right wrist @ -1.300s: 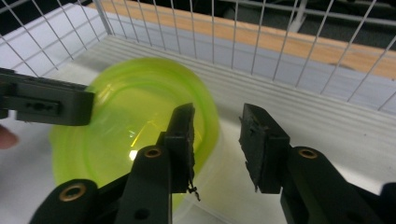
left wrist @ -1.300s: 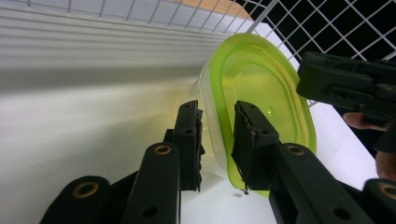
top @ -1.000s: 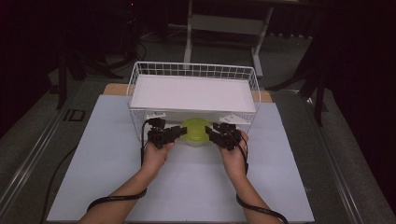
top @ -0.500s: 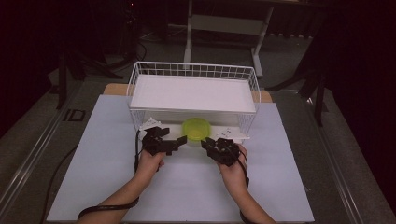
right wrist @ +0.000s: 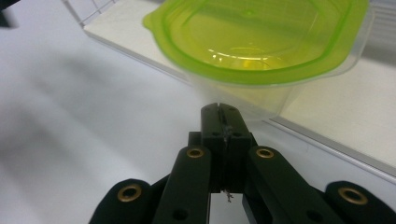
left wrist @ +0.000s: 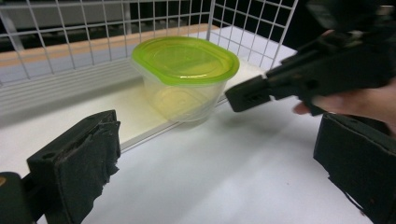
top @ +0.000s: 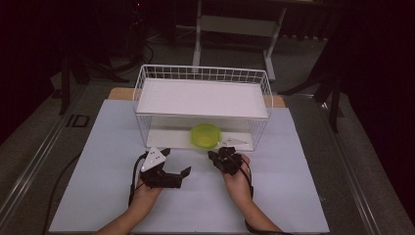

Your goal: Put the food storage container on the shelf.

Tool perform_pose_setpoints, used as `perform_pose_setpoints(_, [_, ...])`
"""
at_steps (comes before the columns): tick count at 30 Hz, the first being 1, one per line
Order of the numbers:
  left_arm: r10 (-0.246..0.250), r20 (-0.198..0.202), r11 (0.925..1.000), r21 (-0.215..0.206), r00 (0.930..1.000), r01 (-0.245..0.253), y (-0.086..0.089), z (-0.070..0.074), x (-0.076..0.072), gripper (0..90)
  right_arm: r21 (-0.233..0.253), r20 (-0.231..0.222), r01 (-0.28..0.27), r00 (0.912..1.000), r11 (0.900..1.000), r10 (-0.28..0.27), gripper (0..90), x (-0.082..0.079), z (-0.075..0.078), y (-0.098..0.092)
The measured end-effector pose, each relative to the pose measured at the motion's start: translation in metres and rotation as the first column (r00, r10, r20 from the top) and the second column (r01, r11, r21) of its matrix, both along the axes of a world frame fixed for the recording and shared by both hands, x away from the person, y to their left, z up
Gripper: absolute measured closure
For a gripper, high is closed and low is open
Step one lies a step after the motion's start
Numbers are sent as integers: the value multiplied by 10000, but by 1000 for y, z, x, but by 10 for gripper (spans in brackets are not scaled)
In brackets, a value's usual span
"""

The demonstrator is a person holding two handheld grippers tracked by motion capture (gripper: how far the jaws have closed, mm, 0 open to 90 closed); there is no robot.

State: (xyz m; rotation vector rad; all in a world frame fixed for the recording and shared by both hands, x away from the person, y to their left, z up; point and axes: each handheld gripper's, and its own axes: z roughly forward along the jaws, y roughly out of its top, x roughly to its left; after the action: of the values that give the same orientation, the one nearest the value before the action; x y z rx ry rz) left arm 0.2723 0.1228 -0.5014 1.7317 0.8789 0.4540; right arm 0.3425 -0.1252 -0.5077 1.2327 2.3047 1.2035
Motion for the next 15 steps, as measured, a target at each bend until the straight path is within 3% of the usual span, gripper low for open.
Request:
perform_pose_setpoints(5, [-69,-59,9997,-253,10000,67,1,-2,-7,15,6,-64,139,9999,9999,-139,900,9,-1,4])
perform_pose_setpoints(10, [-49,-420,9993,-359,9991,34,3,-7,-5,15,89,52,234,9997,9997,-235,900,16,1,9])
perform_pose_setpoints(15, [2,-342,9989,-465,9994,-18,4,-7,-5,15,174,32,357,9994,9992,-357,900,26,1,13])
